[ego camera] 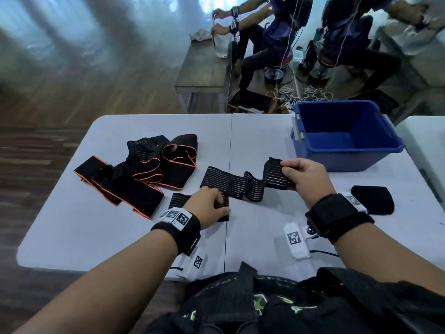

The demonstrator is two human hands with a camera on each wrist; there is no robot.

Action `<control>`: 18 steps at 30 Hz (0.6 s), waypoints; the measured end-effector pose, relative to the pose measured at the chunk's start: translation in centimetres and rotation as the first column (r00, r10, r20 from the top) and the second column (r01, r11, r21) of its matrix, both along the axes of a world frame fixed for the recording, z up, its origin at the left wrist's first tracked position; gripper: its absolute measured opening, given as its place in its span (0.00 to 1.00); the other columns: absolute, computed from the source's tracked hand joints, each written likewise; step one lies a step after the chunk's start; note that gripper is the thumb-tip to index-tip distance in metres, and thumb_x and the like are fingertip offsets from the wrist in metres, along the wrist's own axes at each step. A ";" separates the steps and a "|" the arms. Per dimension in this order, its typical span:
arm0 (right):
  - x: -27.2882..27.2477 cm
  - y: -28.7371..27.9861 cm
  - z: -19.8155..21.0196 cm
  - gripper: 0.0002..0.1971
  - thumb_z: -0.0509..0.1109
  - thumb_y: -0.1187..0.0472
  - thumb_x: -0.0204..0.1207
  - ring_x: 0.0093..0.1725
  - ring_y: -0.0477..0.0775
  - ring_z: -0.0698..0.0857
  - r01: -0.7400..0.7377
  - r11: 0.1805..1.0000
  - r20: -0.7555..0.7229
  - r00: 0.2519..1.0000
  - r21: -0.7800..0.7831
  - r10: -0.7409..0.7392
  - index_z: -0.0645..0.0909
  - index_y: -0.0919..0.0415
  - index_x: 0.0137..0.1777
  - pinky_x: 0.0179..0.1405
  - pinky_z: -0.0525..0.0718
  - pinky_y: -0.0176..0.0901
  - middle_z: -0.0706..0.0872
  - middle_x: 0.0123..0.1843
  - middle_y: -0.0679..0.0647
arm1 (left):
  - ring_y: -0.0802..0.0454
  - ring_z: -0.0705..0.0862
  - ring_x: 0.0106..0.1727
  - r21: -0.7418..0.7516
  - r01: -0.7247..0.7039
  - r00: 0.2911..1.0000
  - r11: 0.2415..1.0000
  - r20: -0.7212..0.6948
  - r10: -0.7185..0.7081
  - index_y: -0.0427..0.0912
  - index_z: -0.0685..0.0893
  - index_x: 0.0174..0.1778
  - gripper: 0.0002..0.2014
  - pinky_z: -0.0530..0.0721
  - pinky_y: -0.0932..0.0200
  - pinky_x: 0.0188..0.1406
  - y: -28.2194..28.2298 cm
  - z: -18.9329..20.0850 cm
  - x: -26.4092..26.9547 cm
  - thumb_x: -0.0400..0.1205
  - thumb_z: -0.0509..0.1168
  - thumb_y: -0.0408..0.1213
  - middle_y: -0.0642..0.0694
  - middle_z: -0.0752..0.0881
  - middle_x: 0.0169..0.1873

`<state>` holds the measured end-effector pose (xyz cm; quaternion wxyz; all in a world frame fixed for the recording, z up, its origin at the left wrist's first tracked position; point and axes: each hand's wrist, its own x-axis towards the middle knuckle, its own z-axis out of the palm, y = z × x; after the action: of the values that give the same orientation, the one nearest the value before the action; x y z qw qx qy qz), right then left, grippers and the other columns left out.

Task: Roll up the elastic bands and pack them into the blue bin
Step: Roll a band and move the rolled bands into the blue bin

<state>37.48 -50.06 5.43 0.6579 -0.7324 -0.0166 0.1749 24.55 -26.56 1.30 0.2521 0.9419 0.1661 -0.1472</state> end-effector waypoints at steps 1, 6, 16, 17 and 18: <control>-0.2 -0.2 -0.1 0.09 0.68 0.74 0.81 0.35 0.48 0.90 0.002 1.000 0.002 1.000 -0.009 -0.002 0.86 0.61 0.47 0.35 0.91 0.44 0.90 0.42 0.59 | 0.49 0.80 0.53 0.035 0.014 0.999 0.999 -0.037 -0.013 0.53 0.80 0.50 0.22 0.83 0.50 0.57 -0.2 -0.6 -0.2 0.71 0.74 0.64 0.52 0.76 0.53; -1.2 -0.8 -0.5 0.08 0.68 0.72 0.81 0.39 0.53 0.89 -0.016 0.998 0.005 1.000 -0.065 0.017 0.86 0.60 0.49 0.37 0.89 0.45 0.90 0.45 0.60 | 0.44 0.76 0.60 0.191 0.050 0.997 0.980 -0.063 -0.039 0.50 0.74 0.63 0.36 0.83 0.44 0.62 -1.8 -1.4 -0.4 0.66 0.77 0.66 0.47 0.72 0.60; -2.4 -0.1 -0.4 0.14 0.61 0.75 0.83 0.40 0.52 0.90 -0.106 0.992 -0.035 0.994 -0.061 0.104 0.86 0.61 0.51 0.42 0.92 0.52 0.90 0.49 0.61 | 0.43 0.83 0.43 0.008 -0.153 0.978 0.988 0.146 0.150 0.48 0.79 0.58 0.14 0.76 0.54 0.41 -0.9 0.2 -0.7 0.82 0.55 0.29 0.47 0.83 0.40; -2.5 0.0 -0.3 0.16 0.58 0.77 0.83 0.37 0.49 0.90 -0.120 0.991 -0.051 0.992 -0.052 0.118 0.86 0.62 0.51 0.38 0.92 0.48 0.90 0.48 0.60 | 0.45 0.81 0.43 -0.005 -0.190 0.973 0.982 0.135 0.189 0.47 0.80 0.61 0.16 0.74 0.56 0.42 -0.6 0.1 -0.9 0.82 0.55 0.29 0.48 0.83 0.42; -2.7 0.2 -0.1 0.18 0.56 0.79 0.82 0.34 0.48 0.89 -0.134 0.990 -0.061 0.989 -0.048 0.131 0.86 0.63 0.52 0.35 0.91 0.44 0.90 0.47 0.59 | 0.47 0.80 0.43 -0.018 -0.227 0.966 0.974 0.123 0.227 0.46 0.81 0.64 0.17 0.74 0.57 0.43 -0.3 -0.1 -1.1 0.83 0.55 0.29 0.48 0.84 0.44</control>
<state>34.82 -49.83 5.29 0.6257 -0.7411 -0.0419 0.2397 23.43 -26.82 1.22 0.2788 0.9235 0.2567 -0.0588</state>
